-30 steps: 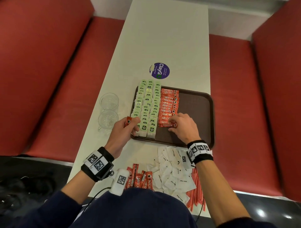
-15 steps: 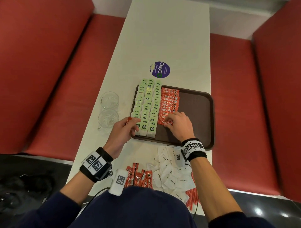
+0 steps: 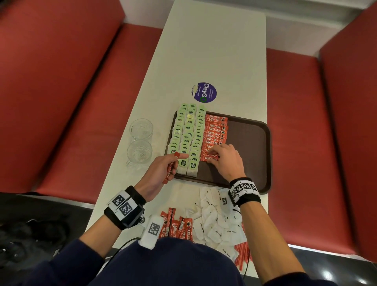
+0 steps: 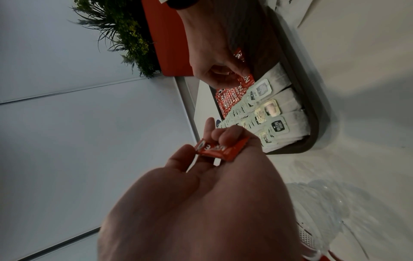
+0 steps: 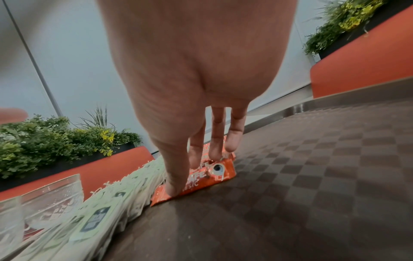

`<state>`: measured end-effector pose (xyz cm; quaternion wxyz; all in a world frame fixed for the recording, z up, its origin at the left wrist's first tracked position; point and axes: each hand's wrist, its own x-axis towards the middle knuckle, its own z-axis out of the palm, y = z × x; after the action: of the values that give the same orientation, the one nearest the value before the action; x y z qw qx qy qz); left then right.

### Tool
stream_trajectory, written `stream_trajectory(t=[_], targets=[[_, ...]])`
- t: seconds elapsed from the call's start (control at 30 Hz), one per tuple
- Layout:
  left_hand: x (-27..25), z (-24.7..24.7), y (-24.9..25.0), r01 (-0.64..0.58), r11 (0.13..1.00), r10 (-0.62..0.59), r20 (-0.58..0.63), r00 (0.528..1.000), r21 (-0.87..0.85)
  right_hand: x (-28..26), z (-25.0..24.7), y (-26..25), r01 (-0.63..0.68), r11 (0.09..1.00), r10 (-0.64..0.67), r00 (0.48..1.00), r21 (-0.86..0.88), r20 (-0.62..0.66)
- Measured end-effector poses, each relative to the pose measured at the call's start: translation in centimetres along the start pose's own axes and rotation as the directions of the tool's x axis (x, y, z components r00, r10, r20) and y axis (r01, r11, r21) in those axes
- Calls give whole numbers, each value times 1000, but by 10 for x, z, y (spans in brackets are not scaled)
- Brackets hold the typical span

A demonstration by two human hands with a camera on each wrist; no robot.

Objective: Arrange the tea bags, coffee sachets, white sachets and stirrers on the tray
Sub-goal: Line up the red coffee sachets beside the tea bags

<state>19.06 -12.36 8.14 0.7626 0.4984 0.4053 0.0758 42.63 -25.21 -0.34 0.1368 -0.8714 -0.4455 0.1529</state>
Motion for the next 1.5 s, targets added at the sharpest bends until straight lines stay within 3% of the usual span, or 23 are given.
stream_trajectory(t=[0.3, 0.5, 0.6, 0.67, 0.77, 0.87, 1.0, 1.07, 1.17, 1.4, 1.5], targets=[[-3, 6, 6, 11, 1000, -11, -20, 1000, 2, 2, 4, -1, -11, 1000, 12, 999, 28, -45], [-1, 5, 5, -59, 984, 56, 23, 998, 169, 2, 0, 0, -12, 997, 16, 998, 72, -53], [-3, 6, 5, -149, 962, 137, 67, 988, 229, -2, -14, -9, -7, 983, 32, 990, 181, -136], [-3, 5, 6, -199, 945, 186, 75, 980, 258, -11, -34, -29, 7, 916, 65, 984, 400, -167], [-1, 8, 10, -250, 929, 243, 60, 968, 272, -34, -71, -68, -21, 729, 17, 1000, 685, 12], [1, 12, 16, -318, 897, 318, 50, 947, 308, -55, -85, -82, 24, 664, -78, 996, 747, 38], [-1, 14, 26, -331, 896, 336, 33, 941, 295, -70, -90, -67, 47, 505, -13, 999, 862, -47], [-1, 11, 29, -279, 943, 280, 18, 960, 182, -76, -92, -58, 122, 517, -40, 992, 847, -119], [1, 7, 29, -303, 946, 302, 28, 953, 114, -82, -93, -50, 187, 530, -96, 982, 827, -160], [-1, 16, 29, -365, 930, 366, -36, 930, 35, -84, -94, -48, 66, 465, 43, 994, 883, -97], [-1, 19, 27, -365, 931, 365, -53, 929, 17, -84, -90, -48, 48, 501, 92, 990, 864, -108]])
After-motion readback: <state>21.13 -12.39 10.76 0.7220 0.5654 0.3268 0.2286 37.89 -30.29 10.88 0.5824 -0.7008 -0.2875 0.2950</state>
